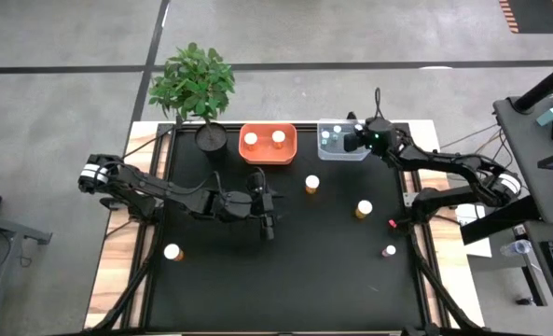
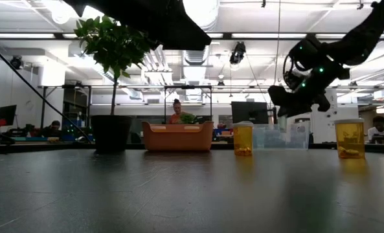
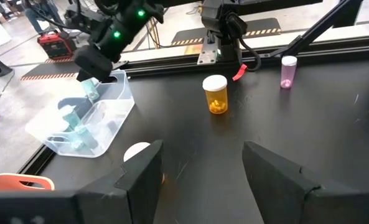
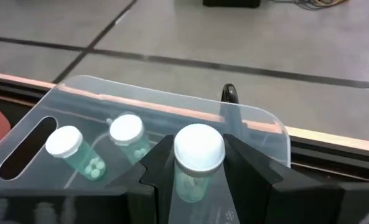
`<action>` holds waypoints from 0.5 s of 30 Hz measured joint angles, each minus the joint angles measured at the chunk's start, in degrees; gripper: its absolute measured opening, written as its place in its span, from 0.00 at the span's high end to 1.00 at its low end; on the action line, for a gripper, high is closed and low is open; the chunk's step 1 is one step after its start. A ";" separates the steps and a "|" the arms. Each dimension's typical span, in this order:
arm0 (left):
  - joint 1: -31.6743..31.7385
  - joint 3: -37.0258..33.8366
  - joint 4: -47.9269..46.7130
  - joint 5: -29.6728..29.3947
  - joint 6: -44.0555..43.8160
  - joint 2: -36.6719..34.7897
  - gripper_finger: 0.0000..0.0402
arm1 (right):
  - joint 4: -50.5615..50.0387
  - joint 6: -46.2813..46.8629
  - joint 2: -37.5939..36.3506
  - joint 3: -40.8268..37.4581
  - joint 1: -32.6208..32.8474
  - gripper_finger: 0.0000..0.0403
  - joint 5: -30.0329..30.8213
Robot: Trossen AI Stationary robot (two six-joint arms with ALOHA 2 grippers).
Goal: Pick and place medicine bottles into bin by pill shape (circle, oval)
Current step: Put the blue pill bottle into the transparent bin
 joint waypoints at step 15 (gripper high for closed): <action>0.00 -0.02 0.21 -1.54 0.00 0.00 0.50 | 3.67 -0.43 0.00 -5.68 0.10 0.70 0.00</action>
